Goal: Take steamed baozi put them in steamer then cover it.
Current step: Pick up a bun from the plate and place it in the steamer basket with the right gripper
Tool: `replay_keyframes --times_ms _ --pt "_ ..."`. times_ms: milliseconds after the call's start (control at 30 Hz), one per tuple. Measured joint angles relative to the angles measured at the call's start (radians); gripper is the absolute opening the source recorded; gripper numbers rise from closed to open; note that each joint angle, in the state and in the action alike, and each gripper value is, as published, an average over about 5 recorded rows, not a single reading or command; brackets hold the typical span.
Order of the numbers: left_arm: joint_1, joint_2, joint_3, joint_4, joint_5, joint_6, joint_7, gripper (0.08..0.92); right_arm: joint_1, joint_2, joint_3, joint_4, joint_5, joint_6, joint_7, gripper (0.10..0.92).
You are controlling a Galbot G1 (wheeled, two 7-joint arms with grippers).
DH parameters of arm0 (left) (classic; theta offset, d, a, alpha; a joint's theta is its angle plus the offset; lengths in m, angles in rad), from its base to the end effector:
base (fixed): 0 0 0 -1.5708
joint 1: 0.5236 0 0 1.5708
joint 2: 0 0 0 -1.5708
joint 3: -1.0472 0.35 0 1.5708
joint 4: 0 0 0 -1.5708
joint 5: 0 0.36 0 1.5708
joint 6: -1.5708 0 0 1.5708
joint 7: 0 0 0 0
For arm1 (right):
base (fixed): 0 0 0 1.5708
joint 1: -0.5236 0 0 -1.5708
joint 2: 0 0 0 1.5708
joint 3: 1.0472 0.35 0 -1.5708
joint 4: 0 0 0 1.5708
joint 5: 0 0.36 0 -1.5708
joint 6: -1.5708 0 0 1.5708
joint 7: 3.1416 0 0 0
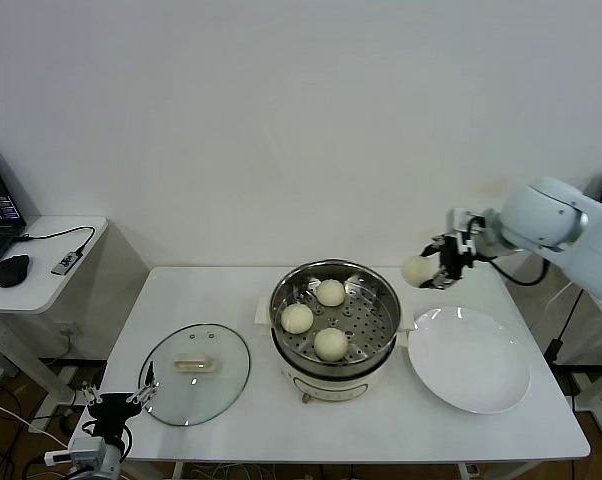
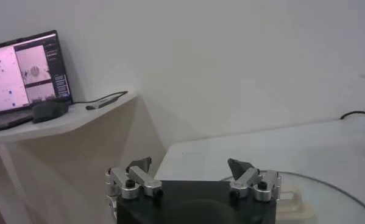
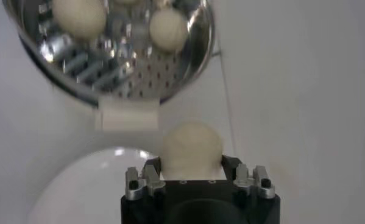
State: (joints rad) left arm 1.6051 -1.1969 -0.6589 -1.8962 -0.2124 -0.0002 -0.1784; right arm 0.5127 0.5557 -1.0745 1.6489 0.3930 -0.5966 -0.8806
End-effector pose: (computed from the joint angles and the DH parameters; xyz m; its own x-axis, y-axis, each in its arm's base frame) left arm 0.1799 0.1286 -0.3502 -0.9696 -0.1766 0.1696 -0.1389 0.9671 0.2131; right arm 0.4745 -0.0842 -0.0150 -0.4159 -0.2713 0.8680 -0.9093 0.1352 -0.3935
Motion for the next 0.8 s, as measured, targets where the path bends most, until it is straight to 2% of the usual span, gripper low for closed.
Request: replay_keyframes --times_ms 333,800 --pt "-0.002 -0.007 -0.003 -0.002 0.001 0.000 0.000 0.823 0.030 0.141 -0.091 -0.009 0.112 -0.077 0.056 0.619" --pt "0.000 -0.009 -0.009 0.000 0.000 -0.001 0.000 0.823 -0.041 0.244 -0.132 -0.082 0.081 -0.113 0.069 0.619"
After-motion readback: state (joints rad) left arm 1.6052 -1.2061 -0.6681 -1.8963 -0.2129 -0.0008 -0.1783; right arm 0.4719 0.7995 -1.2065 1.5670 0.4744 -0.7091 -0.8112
